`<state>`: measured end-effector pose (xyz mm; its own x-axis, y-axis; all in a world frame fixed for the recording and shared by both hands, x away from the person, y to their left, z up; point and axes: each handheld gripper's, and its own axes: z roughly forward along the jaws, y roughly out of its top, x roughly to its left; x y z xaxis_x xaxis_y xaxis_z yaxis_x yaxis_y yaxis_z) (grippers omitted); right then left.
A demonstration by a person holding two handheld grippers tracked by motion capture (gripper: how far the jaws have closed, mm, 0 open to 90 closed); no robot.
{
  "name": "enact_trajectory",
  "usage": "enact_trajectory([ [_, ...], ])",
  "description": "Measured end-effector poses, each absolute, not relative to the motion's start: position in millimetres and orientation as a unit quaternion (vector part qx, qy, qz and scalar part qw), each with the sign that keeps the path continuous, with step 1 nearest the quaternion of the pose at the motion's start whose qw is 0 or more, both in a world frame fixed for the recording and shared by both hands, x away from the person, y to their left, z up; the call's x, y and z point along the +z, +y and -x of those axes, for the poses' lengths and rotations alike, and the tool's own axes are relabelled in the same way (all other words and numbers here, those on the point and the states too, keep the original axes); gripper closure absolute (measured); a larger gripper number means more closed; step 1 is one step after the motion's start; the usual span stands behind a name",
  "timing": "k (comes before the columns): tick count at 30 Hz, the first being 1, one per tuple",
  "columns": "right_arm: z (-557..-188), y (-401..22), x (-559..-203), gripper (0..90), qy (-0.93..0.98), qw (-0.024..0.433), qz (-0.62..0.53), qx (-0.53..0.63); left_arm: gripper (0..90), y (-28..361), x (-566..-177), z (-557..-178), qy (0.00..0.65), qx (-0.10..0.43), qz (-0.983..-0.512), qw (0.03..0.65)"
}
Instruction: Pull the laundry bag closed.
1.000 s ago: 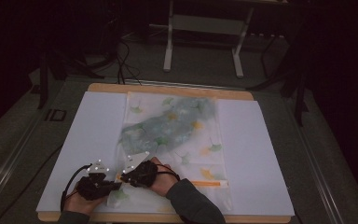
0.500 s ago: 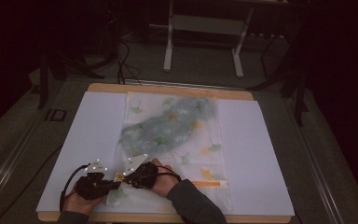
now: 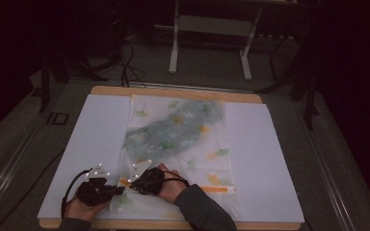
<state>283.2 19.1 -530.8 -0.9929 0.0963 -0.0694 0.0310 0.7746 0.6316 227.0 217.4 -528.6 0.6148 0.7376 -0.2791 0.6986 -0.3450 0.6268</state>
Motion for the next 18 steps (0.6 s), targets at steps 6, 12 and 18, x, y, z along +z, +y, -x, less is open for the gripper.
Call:
enact_trajectory([
  [6, -282.5, 18.5, -529.6, 84.7, 0.943, 0.053, -0.030, 0.326, 88.5, 218.0, -528.2, -226.9, 0.437, 0.027, -0.819, 0.370],
  [12, -282.9, 15.6, -529.0, 84.7, 0.945, 0.052, -0.030, 0.322, 88.5, 218.6, -527.2, -226.4, 0.438, 0.027, -0.817, 0.374],
  [18, -284.0, 10.0, -528.0, 84.7, 0.947, 0.052, -0.031, 0.315, 88.5, 219.3, -526.7, -226.2, 0.437, 0.028, -0.817, 0.376],
])
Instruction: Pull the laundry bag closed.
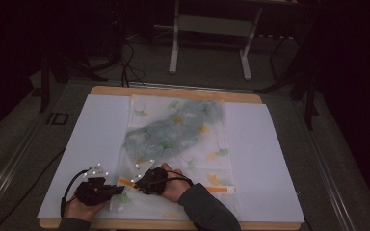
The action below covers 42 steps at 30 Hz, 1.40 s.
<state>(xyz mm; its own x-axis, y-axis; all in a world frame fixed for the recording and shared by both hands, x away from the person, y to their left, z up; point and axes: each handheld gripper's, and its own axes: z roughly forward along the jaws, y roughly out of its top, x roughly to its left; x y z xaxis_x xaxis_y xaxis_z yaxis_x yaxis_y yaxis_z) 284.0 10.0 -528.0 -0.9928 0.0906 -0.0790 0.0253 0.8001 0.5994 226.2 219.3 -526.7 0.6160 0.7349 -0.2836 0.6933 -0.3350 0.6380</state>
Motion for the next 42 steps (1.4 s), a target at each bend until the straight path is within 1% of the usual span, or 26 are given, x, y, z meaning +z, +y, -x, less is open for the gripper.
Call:
enact_trajectory([
  [42, -281.5, -15.2, -522.6, 84.8, 0.959, 0.069, -0.024, 0.272, 88.5, 221.2, -525.8, -225.2, 0.436, 0.031, -0.814, 0.382],
])
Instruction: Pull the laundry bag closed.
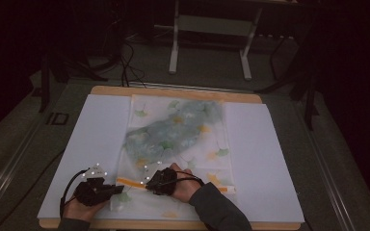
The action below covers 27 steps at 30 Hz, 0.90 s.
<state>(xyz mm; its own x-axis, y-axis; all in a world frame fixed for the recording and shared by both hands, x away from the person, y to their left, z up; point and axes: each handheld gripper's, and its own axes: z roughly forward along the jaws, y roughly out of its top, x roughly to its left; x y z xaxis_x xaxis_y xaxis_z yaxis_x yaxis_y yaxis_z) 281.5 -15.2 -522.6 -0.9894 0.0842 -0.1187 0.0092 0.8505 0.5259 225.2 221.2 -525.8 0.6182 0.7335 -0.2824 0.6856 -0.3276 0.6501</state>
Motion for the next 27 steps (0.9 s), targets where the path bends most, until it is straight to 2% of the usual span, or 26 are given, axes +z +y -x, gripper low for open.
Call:
enact_trajectory([
  [27, -281.4, -29.9, -520.3, 84.9, 0.964, 0.077, -0.025, 0.254, 88.5, 222.2, -525.9, -224.9, 0.437, 0.032, -0.813, 0.384],
])
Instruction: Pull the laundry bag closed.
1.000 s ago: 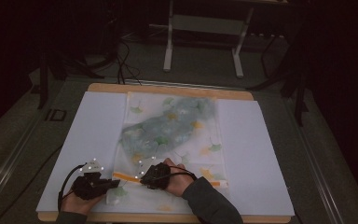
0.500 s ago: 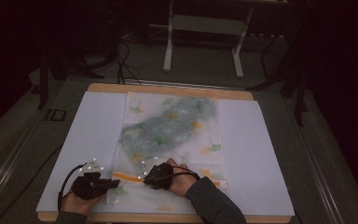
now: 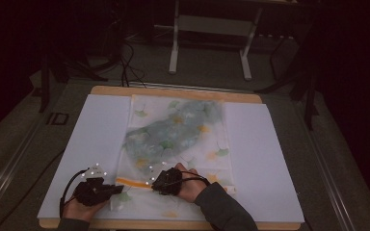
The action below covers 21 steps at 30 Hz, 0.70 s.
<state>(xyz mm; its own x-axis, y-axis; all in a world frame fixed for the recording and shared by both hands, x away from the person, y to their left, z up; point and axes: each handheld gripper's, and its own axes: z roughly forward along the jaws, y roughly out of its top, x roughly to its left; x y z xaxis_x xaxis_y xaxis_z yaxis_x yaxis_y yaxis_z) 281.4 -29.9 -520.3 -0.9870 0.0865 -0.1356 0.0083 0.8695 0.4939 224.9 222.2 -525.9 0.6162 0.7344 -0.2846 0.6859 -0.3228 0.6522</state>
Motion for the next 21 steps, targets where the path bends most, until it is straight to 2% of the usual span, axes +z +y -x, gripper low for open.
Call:
enact_trajectory([
  [21, -281.7, -41.5, -518.1, 84.9, 0.967, 0.083, -0.022, 0.238, 88.5, 223.2, -525.4, -224.6, 0.437, 0.032, -0.813, 0.384],
])
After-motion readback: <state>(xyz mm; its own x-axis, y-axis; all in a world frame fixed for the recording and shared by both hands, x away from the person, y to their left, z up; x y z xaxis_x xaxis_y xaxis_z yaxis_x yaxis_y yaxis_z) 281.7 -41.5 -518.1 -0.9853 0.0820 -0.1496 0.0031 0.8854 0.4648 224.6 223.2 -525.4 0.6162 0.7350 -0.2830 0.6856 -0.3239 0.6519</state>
